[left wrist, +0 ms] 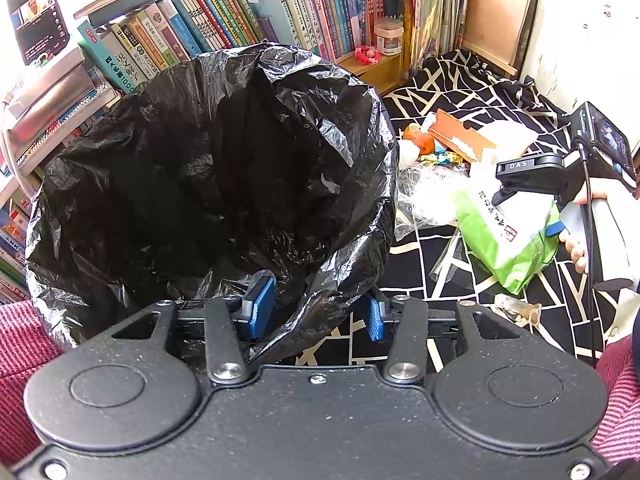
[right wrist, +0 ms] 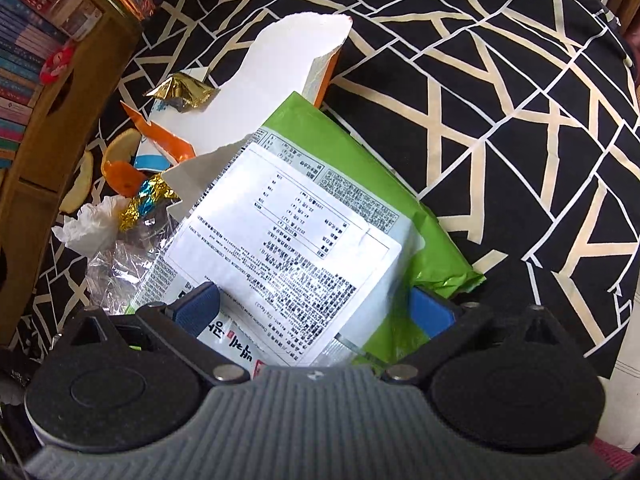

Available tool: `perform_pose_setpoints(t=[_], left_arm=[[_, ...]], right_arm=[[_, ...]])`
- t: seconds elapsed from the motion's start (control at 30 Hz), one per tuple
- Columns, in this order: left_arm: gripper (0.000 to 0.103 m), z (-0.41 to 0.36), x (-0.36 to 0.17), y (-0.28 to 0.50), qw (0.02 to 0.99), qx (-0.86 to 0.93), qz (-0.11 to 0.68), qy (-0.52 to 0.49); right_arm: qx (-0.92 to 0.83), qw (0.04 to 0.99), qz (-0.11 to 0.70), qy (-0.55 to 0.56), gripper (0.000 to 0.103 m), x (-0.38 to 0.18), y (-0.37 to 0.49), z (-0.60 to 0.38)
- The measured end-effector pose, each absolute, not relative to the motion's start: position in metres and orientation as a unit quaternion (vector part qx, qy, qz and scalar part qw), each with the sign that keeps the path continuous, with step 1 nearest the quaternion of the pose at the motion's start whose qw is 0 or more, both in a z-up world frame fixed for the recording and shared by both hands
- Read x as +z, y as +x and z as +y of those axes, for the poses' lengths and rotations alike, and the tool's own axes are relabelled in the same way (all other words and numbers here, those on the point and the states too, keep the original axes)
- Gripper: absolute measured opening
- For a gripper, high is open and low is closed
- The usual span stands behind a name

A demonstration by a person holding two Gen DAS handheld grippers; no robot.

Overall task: Collect trash
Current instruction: 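Move the right gripper back to the green-and-white snack bag and grasp it, then lift the snack bag with the right gripper and carry it over the garbage bag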

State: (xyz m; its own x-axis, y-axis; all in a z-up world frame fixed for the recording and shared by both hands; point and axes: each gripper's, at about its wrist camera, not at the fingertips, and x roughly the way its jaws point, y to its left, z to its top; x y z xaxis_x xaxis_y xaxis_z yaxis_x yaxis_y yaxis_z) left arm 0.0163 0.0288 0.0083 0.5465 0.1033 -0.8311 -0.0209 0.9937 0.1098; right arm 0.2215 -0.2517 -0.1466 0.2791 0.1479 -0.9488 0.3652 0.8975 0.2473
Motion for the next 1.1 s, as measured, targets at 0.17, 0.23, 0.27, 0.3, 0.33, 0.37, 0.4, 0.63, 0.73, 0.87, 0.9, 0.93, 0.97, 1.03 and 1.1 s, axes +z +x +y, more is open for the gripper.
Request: perform_pose_setpoints(t=[0.17, 0.23, 0.27, 0.3, 0.33, 0.37, 0.4, 0.63, 0.73, 0.87, 0.9, 0.93, 0.97, 1.03, 1.1], left_arm=[[0.044, 0.028, 0.007, 0.016, 0.879, 0.034, 0.473, 0.048], [0.045, 0.028, 0.007, 0.016, 0.879, 0.034, 0.473, 0.049], [0.045, 0.028, 0.007, 0.016, 0.879, 0.034, 0.473, 0.049], [0.045, 0.028, 0.007, 0.016, 0.879, 0.035, 0.473, 0.049], [0.045, 0.028, 0.006, 0.016, 0.879, 0.035, 0.474, 0.05], [0.045, 0.029, 0.006, 0.016, 0.879, 0.035, 0.473, 0.05], [0.045, 0.029, 0.006, 0.016, 0.879, 0.035, 0.474, 0.049], [0.045, 0.03, 0.006, 0.016, 0.879, 0.034, 0.474, 0.049], [0.045, 0.031, 0.005, 0.017, 0.878, 0.035, 0.474, 0.048], [0.045, 0.031, 0.005, 0.017, 0.878, 0.035, 0.474, 0.048], [0.045, 0.031, 0.005, 0.017, 0.879, 0.035, 0.474, 0.048], [0.045, 0.031, 0.005, 0.017, 0.878, 0.035, 0.474, 0.049], [0.045, 0.032, 0.005, 0.017, 0.879, 0.036, 0.474, 0.049], [0.045, 0.033, 0.004, 0.017, 0.879, 0.036, 0.473, 0.05], [0.045, 0.033, 0.004, 0.018, 0.879, 0.036, 0.473, 0.05]], right_arm=[[-0.05, 0.771, 0.599, 0.211, 0.094, -0.146, 0.219, -0.242], [-0.044, 0.774, 0.595, 0.213, 0.086, -0.143, 0.217, -0.24], [-0.042, 0.775, 0.592, 0.214, 0.08, -0.141, 0.216, -0.24], [-0.043, 0.777, 0.59, 0.216, 0.077, -0.139, 0.215, -0.24], [-0.043, 0.778, 0.587, 0.219, 0.071, -0.138, 0.215, -0.241], [-0.044, 0.779, 0.584, 0.222, 0.061, -0.136, 0.215, -0.242], [-0.046, 0.78, 0.583, 0.224, 0.055, -0.134, 0.214, -0.242], [-0.03, 0.8, 0.54, 0.259, 0.019, -0.117, 0.211, -0.252], [-0.012, 0.817, 0.513, 0.264, 0.017, -0.106, 0.211, -0.25], [0.002, 0.833, 0.485, 0.267, 0.015, -0.094, 0.211, -0.249], [0.005, 0.836, 0.479, 0.269, 0.014, -0.09, 0.211, -0.249], [0.007, 0.838, 0.474, 0.271, 0.014, -0.087, 0.21, -0.249], [0.011, 0.839, 0.468, 0.276, 0.013, -0.084, 0.21, -0.25], [0.02, 0.842, 0.456, 0.287, 0.012, -0.077, 0.208, -0.251], [0.032, 0.845, 0.444, 0.298, 0.011, -0.069, 0.206, -0.252]])
